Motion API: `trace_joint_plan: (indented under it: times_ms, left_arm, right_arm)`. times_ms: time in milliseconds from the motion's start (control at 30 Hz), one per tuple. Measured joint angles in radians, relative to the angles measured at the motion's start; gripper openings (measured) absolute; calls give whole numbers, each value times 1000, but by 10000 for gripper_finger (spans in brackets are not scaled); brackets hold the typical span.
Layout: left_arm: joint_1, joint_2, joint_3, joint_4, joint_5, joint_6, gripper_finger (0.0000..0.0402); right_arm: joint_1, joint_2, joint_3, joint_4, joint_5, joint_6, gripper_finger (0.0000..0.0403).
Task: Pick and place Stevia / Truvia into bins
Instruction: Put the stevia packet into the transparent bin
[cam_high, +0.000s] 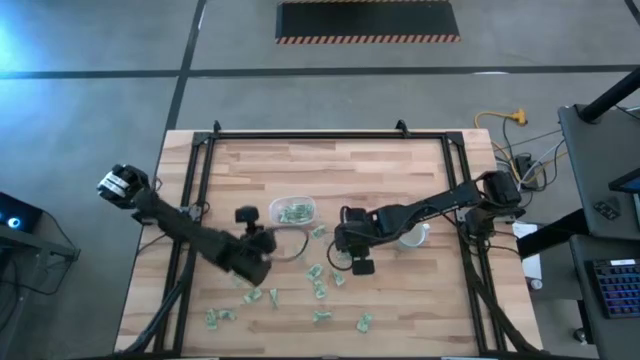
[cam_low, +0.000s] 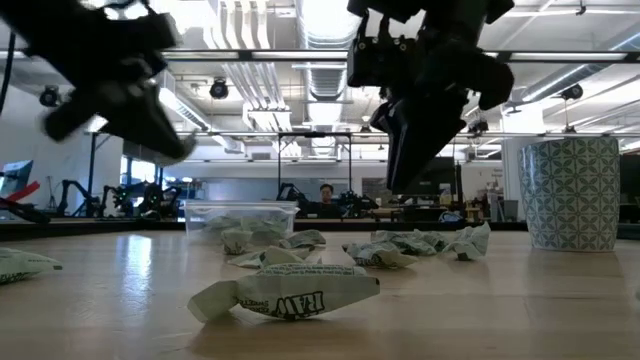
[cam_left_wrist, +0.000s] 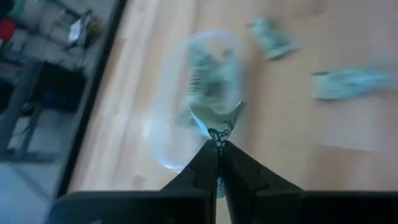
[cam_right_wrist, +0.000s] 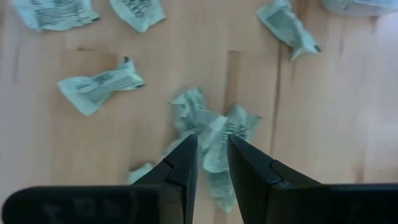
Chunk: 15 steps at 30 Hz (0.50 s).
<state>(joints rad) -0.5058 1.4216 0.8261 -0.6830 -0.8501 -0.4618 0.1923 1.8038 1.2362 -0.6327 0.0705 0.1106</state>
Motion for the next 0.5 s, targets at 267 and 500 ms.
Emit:
trace_joint_plan:
  times_ms: [267, 500]
  left_arm:
    - [280, 0, -22, 181, 156, 323, 0]
    - [406, 0, -23, 229, 299, 460, 0]
  right_arm:
    - [57, 0, 0, 10, 1, 40, 73]
    - [67, 0, 0, 52, 11, 16, 69]
